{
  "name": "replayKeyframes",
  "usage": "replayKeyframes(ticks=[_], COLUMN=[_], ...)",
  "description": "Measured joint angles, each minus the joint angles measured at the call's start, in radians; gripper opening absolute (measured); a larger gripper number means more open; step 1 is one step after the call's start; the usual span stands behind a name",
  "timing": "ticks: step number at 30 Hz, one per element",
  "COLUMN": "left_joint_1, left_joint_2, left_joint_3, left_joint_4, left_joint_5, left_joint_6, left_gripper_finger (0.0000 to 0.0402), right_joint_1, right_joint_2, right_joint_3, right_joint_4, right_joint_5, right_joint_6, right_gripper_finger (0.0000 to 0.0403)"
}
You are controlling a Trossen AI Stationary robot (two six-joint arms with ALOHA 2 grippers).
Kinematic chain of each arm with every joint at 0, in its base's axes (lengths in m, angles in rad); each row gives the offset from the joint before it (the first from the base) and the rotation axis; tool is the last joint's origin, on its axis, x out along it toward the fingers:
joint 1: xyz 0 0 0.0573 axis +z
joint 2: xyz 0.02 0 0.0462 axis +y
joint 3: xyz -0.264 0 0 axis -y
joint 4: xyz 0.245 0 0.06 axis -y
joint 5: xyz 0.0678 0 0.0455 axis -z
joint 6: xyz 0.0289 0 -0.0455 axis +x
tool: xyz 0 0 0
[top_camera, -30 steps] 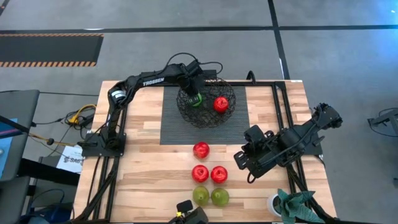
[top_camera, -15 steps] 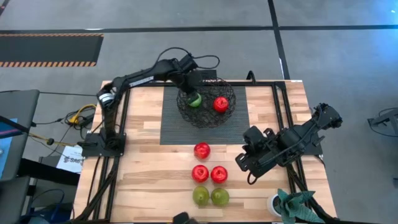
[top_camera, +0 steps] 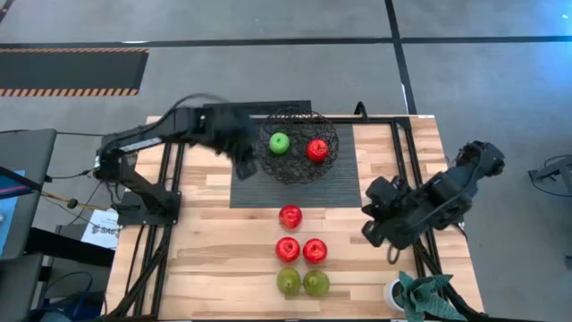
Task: Build produce basket
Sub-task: Put the red apple into the black basket
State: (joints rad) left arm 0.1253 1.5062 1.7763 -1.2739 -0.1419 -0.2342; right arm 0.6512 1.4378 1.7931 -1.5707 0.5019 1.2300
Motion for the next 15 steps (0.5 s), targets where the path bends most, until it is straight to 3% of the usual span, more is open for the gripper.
replayKeyframes(ticks=[3,6,11,15], left_joint_1=[-0.141,-0.266,-0.41,-0.448], left_joint_2=[-0.004,0.006,0.012,0.012], left_joint_3=[0.0,-0.021,-0.203,-0.403], left_joint_4=[-0.076,-0.076,0.085,0.257], left_joint_5=[-0.116,-0.16,-0.144,-0.043], left_joint_6=[-0.131,-0.254,-0.403,-0.521], left_gripper_finger=[0.0115,0.0116,0.0115,0.0112], right_joint_1=[0.028,0.057,0.089,0.111], right_joint_2=[-0.031,-0.048,-0.06,-0.06], right_joint_3=[0.0,0.0,0.0,0.0], right_joint_4=[-0.001,0.0,0.0,0.0], right_joint_5=[0.032,0.067,0.1,0.132], right_joint_6=[-0.004,-0.017,-0.034,-0.03], right_gripper_finger=[0.0002,0.0002,0.0002,0.0001])
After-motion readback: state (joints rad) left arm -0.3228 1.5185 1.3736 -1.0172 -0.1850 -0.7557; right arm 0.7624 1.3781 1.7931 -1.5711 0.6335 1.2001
